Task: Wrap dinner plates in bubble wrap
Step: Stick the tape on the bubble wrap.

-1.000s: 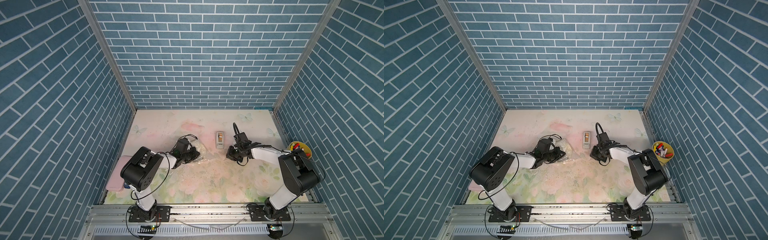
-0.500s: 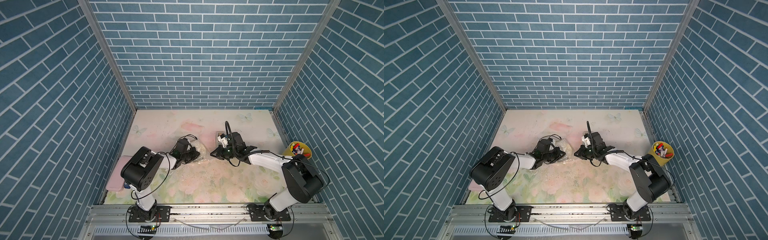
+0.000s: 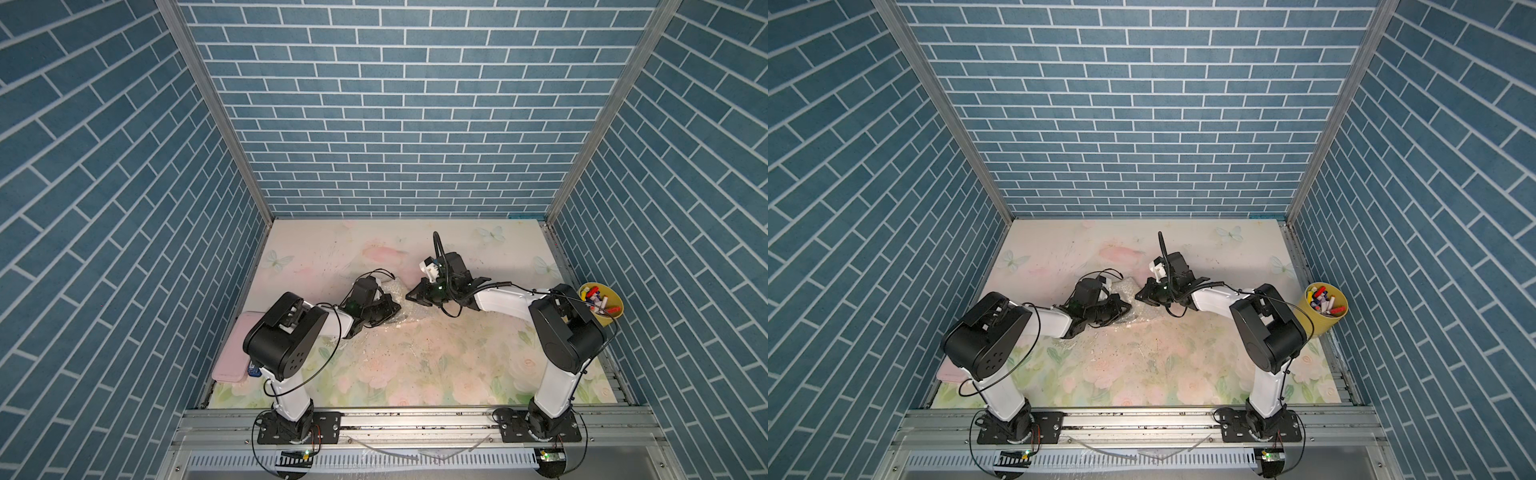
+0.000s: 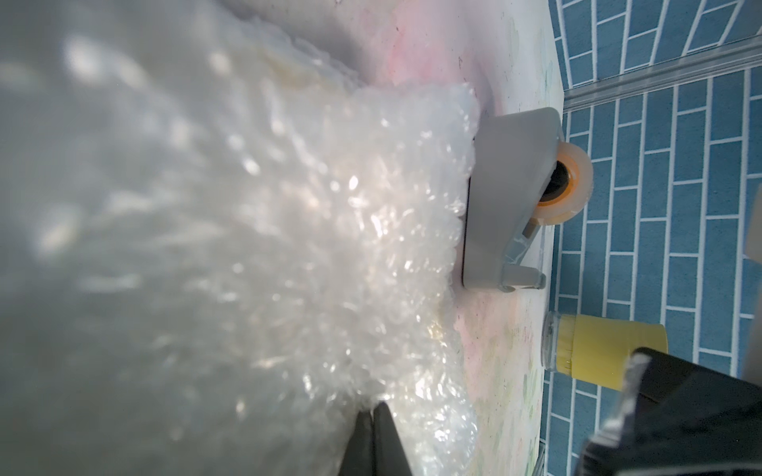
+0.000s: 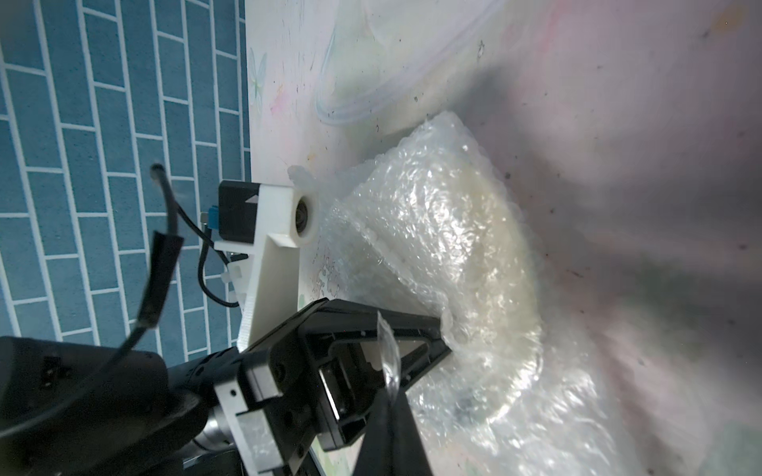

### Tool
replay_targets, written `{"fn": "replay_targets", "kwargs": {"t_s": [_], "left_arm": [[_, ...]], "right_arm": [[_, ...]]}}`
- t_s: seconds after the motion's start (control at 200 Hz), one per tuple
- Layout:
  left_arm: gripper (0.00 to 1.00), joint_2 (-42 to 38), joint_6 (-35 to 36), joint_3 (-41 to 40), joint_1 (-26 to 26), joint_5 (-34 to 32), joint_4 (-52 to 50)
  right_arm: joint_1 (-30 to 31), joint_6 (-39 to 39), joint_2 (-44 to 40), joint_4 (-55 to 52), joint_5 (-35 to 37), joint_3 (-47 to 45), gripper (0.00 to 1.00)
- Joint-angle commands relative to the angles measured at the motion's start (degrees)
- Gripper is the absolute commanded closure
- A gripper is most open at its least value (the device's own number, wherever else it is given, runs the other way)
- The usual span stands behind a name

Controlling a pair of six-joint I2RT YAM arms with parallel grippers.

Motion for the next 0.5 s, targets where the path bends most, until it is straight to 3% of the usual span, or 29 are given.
{"fn": "replay_targets", "kwargs": {"t_s": [0.0, 0.495], "left_arm": [[0.94, 4.53, 0.3, -3.04, -0.1, -2.03, -12.69], [0.94, 4.32, 0.73, -2.96, -0.13, -1.92, -12.78]], "right_arm": [[0.94, -1.9, 1.95, -2.15, 1.15, 2.87, 1.0], [0.96, -2.81, 4.14, -2.26, 4.68, 0.19, 1.0]]}}
